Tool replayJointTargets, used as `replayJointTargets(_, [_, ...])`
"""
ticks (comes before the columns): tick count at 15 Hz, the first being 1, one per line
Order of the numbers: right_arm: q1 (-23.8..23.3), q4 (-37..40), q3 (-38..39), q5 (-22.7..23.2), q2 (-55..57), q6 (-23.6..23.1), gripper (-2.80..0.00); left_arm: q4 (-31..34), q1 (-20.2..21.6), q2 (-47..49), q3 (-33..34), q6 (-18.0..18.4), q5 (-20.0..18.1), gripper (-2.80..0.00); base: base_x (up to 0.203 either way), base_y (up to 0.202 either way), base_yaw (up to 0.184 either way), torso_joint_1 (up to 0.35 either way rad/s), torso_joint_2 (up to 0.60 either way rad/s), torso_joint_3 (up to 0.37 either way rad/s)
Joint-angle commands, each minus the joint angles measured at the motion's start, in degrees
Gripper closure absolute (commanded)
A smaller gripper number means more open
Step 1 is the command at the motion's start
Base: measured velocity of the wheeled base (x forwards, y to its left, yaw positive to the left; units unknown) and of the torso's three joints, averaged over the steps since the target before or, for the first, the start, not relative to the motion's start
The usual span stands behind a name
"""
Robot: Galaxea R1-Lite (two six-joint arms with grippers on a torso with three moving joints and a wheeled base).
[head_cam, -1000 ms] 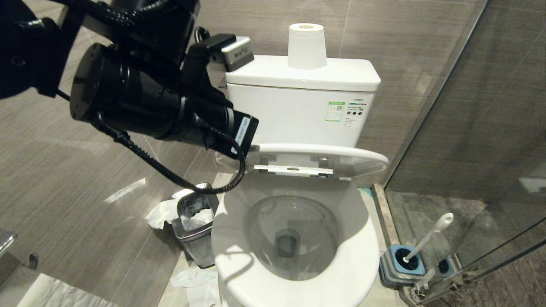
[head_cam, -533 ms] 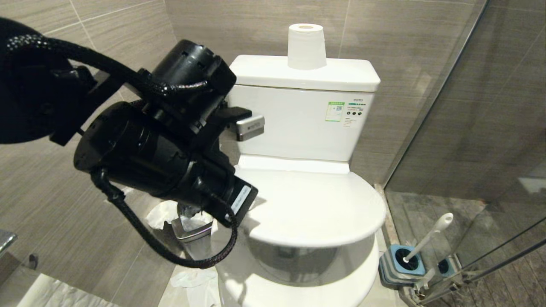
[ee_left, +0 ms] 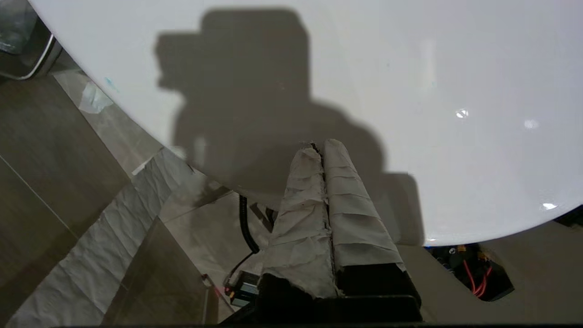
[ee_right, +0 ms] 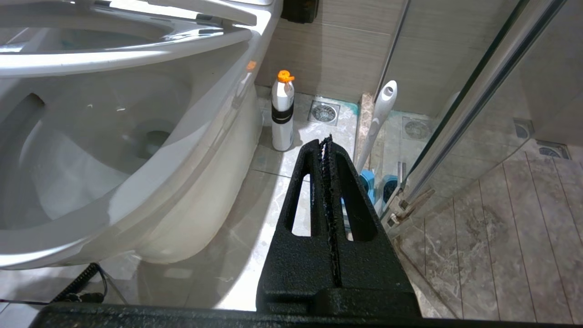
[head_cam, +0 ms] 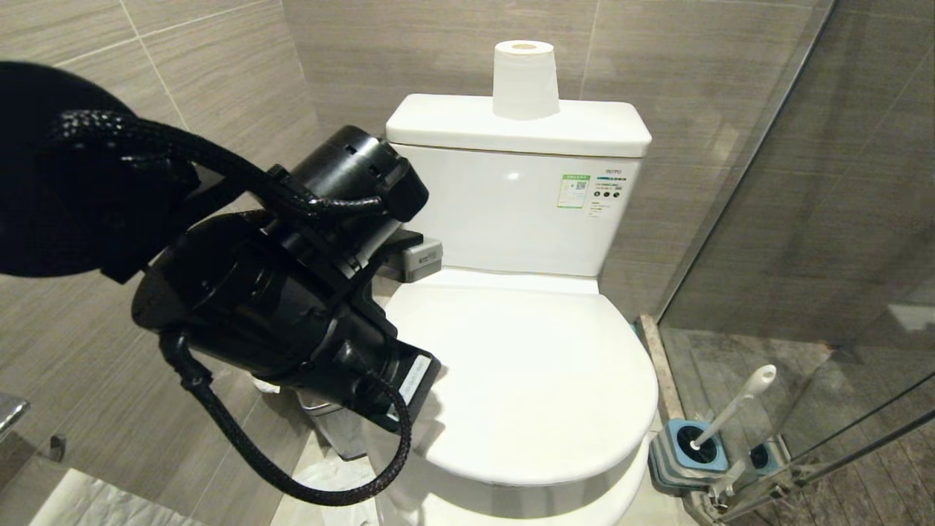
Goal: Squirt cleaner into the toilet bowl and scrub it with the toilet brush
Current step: Close the toilet lid
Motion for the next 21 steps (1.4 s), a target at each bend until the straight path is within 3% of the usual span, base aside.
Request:
replayJointTargets(1, [0.02,0.0,-0.06,0.03,0.02,-0.06,0.0,0.1,-0.67,1.15,0.15,-1.04,0.03,0.0,0.0,0.0,0.0,0.0,0.0,0.0])
replayJointTargets(4, [0.02,0.0,0.02,0.03,0.02,0.01,0.0,-0.74,-2.54,3.52,0.15,-6.51,0.18,0.0,0.0,0.0,0.0,0.0,0.0,0.0])
replayJointTargets(8, [0.02,0.0,-0.04,0.03,0.02,0.01,0.0,-3.45,-3.33,6.11,0.45,-11.05,3.93,0.0,0.0,0.0,0.0,0.0,0.0,0.0])
replayJointTargets(10, [0.02,0.0,0.02,0.03,0.02,0.02,0.0,-4.54,-3.45,7.12,1.51,-12.16,5.8,0.0,0.0,0.0,0.0,0.0,0.0,0.0])
replayJointTargets(16, [0.02,0.0,0.02,0.03,0.02,-0.02,0.0,-4.61,-3.89,9.46,4.38,-17.27,5.74,0.0,0.0,0.0,0.0,0.0,0.0,0.0])
replayJointTargets(21, [0.02,0.0,0.02,0.03,0.02,-0.06,0.0,-9.3,-3.39,12.09,4.45,-18.21,7.58,0.0,0.0,0.0,0.0,0.0,0.0,0.0])
